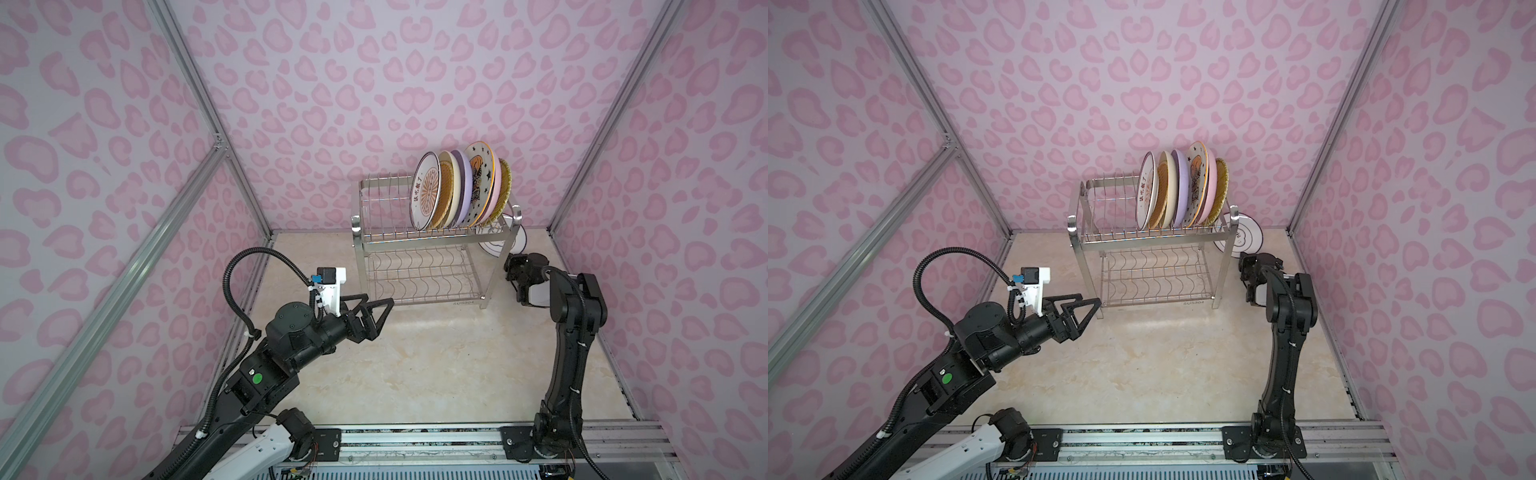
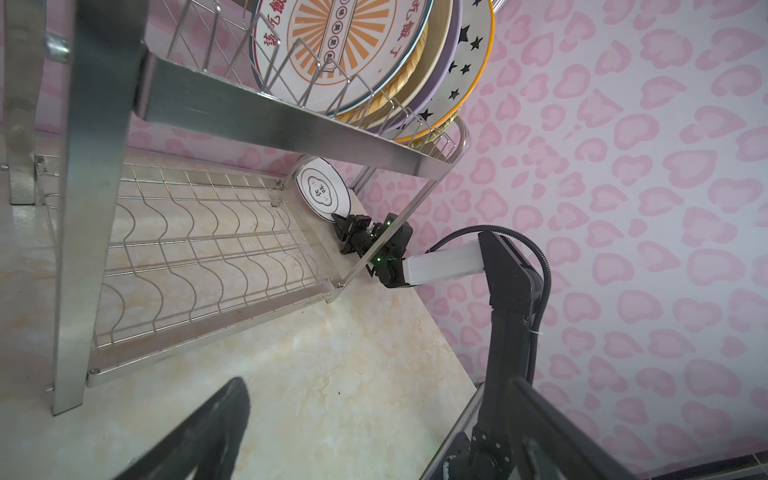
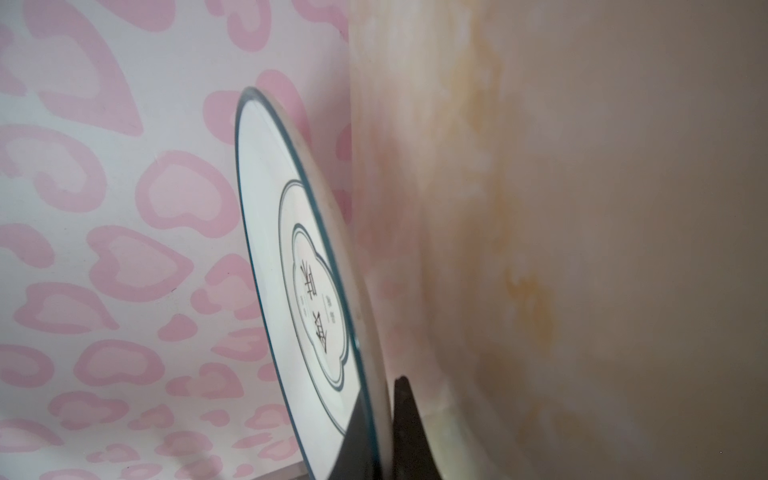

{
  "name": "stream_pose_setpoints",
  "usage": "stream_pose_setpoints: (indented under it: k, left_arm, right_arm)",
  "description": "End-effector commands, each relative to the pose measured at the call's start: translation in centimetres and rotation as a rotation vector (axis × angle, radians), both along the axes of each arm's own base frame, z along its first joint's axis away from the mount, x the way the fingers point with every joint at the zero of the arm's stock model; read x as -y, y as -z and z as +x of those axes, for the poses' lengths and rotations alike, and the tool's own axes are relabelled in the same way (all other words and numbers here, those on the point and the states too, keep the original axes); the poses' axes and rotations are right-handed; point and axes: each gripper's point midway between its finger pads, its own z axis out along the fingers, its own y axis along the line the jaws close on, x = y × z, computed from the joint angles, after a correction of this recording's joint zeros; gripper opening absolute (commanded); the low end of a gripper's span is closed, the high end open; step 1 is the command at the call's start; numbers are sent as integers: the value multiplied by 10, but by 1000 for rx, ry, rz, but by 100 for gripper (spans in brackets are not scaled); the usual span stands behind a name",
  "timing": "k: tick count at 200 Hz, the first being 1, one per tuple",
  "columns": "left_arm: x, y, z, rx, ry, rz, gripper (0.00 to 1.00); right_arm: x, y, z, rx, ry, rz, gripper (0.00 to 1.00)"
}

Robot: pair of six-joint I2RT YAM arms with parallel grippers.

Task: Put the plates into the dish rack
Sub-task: 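Grasp the rim of the small dark-rimmed plate with the right gripper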

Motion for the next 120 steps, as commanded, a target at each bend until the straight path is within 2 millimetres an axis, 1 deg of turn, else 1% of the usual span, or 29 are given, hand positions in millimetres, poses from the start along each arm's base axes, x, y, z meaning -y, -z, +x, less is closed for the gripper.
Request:
stream_pose_setpoints:
  k: [1, 7, 14, 16, 21, 88, 120]
  left_arm:
    - [0, -8, 0, 14, -1, -16, 98]
    - [0, -8, 0, 14, -1, -17, 98]
    - [0, -8, 0, 14, -1, -18, 98]
    - [0, -8, 0, 14, -1, -18, 98]
    - [0, -7, 0, 13, -3, -18, 98]
    - [-1, -9, -1, 13, -4, -23, 98]
    - [0, -10, 0, 8, -2, -20, 98]
  right_arm:
    - [4, 10, -14, -41, 30, -9, 0]
    - [4, 8, -17, -38, 31, -13, 0]
    - [4, 12, -21, -47, 31, -17, 0]
    - [3, 3, -21, -31, 31, -20, 0]
    - [3, -2, -23, -21, 34, -23, 0]
    - [6, -27, -65, 2, 75, -63, 0]
    - [14, -37, -88, -9, 101, -103, 0]
